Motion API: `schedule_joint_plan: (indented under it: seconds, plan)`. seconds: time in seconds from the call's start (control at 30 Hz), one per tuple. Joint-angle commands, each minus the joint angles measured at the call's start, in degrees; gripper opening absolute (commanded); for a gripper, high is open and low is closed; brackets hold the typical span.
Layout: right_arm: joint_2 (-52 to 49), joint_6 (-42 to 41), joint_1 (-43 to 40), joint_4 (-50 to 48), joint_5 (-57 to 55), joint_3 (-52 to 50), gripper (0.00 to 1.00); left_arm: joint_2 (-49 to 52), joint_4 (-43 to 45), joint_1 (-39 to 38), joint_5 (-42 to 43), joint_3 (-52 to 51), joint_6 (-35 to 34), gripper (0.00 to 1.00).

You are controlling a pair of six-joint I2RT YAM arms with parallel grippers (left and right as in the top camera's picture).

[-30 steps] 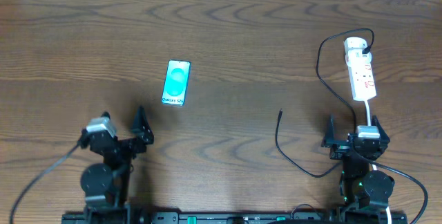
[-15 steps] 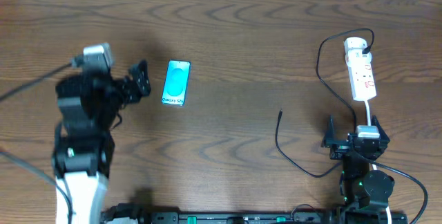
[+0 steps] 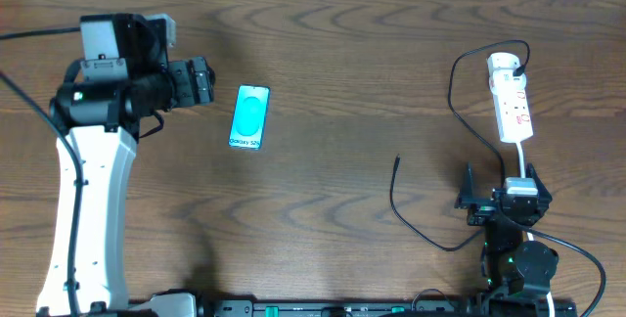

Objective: Plug charger to phone and switch on socket
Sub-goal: 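Move the left gripper forward over the Galaxy S25 phone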

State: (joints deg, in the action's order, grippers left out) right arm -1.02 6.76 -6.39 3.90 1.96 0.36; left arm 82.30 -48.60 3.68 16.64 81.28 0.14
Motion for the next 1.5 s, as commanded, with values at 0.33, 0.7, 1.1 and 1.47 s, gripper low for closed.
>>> schedule_joint_plan:
  seconds: [0.33, 0.7, 1.1, 1.47]
  plan:
    - [0.2, 0.6, 0.8, 0.2, 0.5, 0.0, 0.99, 0.5, 1.4, -1.5, 4.7, 1.6, 5.8, 0.90]
    - [0.2, 0.6, 0.8, 0.2, 0.5, 0.0, 0.99, 9.0, -3.8, -6.6, -2.0, 7.7, 3.9, 0.81]
    - [0.2, 0.6, 0.8, 0.2, 0.5, 0.0, 0.99, 11.2, -1.4, -6.9, 0.9, 7.7, 3.9, 0.98]
    - [0.2, 0.6, 0.8, 0.2, 0.5, 0.0, 0.99, 11.6, -1.8, -7.1, -4.0, 7.7, -2.1, 0.98]
